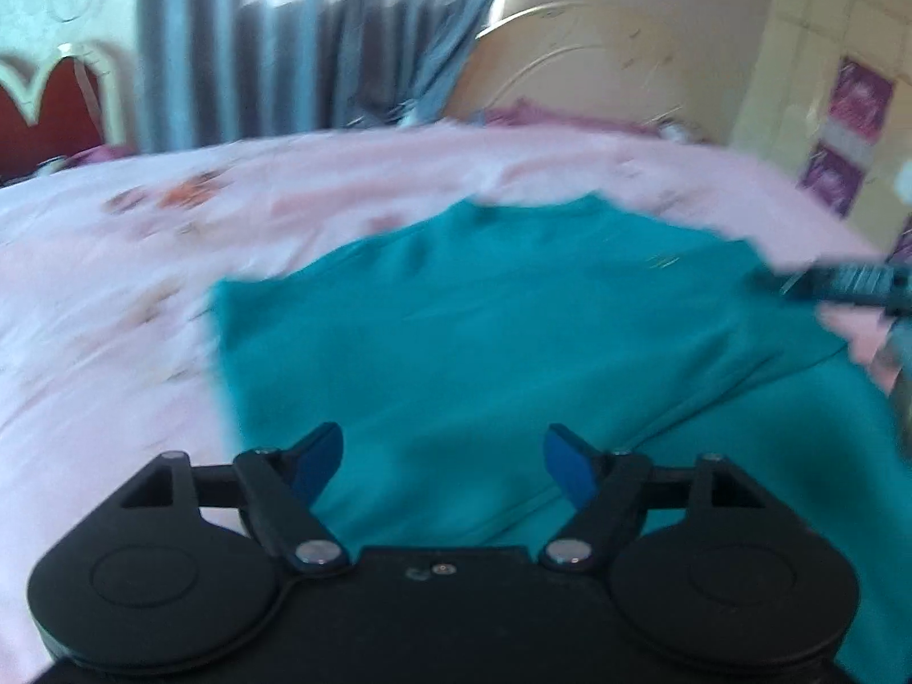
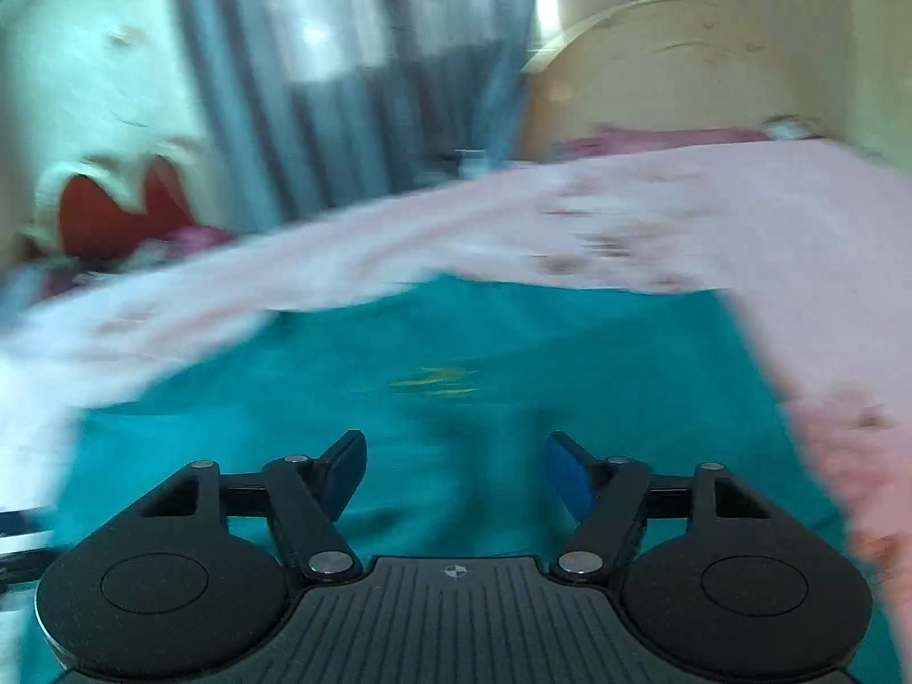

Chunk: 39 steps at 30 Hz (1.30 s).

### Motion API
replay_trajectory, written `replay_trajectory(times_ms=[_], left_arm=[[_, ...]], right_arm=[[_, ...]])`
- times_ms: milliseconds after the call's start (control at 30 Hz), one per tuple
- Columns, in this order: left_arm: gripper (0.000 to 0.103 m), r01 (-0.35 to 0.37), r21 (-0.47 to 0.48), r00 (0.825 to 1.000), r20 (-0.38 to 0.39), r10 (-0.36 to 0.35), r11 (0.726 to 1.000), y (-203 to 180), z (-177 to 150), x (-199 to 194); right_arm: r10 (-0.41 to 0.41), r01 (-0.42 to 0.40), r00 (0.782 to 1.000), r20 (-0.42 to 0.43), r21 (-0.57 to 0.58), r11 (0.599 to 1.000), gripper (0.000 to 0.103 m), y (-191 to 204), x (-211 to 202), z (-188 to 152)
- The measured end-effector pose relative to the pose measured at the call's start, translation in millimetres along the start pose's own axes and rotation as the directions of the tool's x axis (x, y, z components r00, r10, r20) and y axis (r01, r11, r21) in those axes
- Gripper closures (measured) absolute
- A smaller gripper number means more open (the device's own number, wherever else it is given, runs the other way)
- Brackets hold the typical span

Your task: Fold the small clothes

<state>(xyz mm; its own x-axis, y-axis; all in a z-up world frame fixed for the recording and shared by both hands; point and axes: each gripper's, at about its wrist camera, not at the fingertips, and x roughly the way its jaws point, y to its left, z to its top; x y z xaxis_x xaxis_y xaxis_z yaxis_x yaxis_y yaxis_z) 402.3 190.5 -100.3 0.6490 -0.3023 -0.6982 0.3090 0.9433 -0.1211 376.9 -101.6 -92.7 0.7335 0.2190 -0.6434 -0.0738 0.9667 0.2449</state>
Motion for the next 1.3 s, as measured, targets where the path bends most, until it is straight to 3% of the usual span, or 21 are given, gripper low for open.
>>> replay_trajectory(times_ms=[33,100,167,267,367,400,467,533,600,667,700,733,767,800,967,1000,1033,1167,1233,1300], left_arm=[[0.031,0.036,0.005,0.999,-0.005,-0.036,0.999,-13,6,8],[0.035,0.069,0.007,0.997,-0.02,-0.069,0.998,-32,14,25],[0.035,0.078,-0.005,0.996,-0.049,-0.078,0.997,-45,15,43],[0.035,0.016,-0.012,0.997,-0.078,-0.017,1.0,-47,7,61],[0.033,-0.046,-0.016,0.997,-0.061,0.045,0.999,-25,-4,52],[0.033,-0.045,-0.018,0.998,-0.054,0.044,0.999,-17,-8,48],[0.033,-0.037,-0.011,0.998,-0.051,0.036,0.999,-12,-10,47],[0.033,-0.073,0.017,0.994,-0.074,0.074,0.997,-23,-3,49],[0.029,-0.035,0.037,0.999,-0.033,0.036,0.999,-41,9,45],[0.024,-0.012,0.087,1.0,-0.002,0.012,0.996,-61,19,48],[0.025,-0.012,0.105,1.0,-0.015,0.014,0.994,-67,22,55],[0.025,-0.009,0.109,0.999,-0.049,0.015,0.994,-72,23,64],[0.023,0.008,0.096,0.994,-0.11,0.003,0.995,-72,23,77],[0.024,0.019,0.079,0.99,-0.142,-0.007,0.997,-69,23,84],[0.029,0.051,0.016,0.997,-0.055,-0.051,0.999,-56,47,84],[0.029,0.052,0.006,0.997,-0.058,-0.052,0.999,-56,53,90],[0.029,0.046,0.002,0.997,-0.059,-0.046,0.999,-58,59,98],[0.024,0.019,0.002,0.993,-0.118,-0.019,1.0,-54,66,135],[0.027,0.026,0.02,0.993,-0.118,-0.023,0.999,-52,69,131],[0.028,0.003,0.043,0.998,-0.056,-0.001,0.999,-42,68,111]], right_arm=[[0.038,-0.041,0.999,-0.038,-0.065,0.997,0.078,16,6,-5],[0.106,-0.114,0.99,-0.094,-0.082,0.99,0.092,33,20,-14],[0.111,-0.127,0.985,-0.133,-0.12,0.985,0.093,43,36,-23],[0.107,-0.126,0.982,-0.158,-0.112,0.986,0.093,38,46,-33],[-0.005,0.0,0.993,-0.115,-0.042,0.999,0.094,-2,32,-32],[-0.012,0.014,0.994,-0.106,0.016,1.0,0.103,-19,27,-33],[0.017,-0.008,0.994,-0.106,0.079,0.997,0.103,-34,25,-35],[-0.009,0.009,0.993,-0.119,0.007,1.0,0.103,-18,27,-28],[0.004,-0.004,0.997,-0.074,-0.005,1.0,0.103,-8,21,-13],[-0.048,0.046,0.997,-0.055,-0.024,0.999,0.103,-5,28,-7],[-0.077,0.075,0.994,-0.072,-0.025,0.997,0.095,-8,35,-6],[-0.092,0.09,0.991,-0.101,-0.025,0.996,0.072,-13,43,-7],[-0.095,0.092,0.987,-0.132,-0.034,0.995,0.067,-18,49,-8],[-0.082,0.077,0.988,-0.131,-0.041,0.996,0.068,-20,50,-6],[-0.037,0.037,0.999,-0.029,-0.011,0.999,0.068,-21,43,27],[-0.032,0.032,0.999,-0.03,-0.01,0.999,0.069,-20,52,32],[-0.023,0.022,0.999,-0.039,-0.017,1.0,0.078,-18,59,36],[-0.061,0.052,0.984,-0.166,-0.057,0.997,0.083,-20,100,33],[-0.054,0.048,0.986,-0.16,-0.041,0.998,0.083,-21,97,36],[-0.044,0.038,0.992,-0.118,-0.049,0.998,0.083,-17,82,38]])
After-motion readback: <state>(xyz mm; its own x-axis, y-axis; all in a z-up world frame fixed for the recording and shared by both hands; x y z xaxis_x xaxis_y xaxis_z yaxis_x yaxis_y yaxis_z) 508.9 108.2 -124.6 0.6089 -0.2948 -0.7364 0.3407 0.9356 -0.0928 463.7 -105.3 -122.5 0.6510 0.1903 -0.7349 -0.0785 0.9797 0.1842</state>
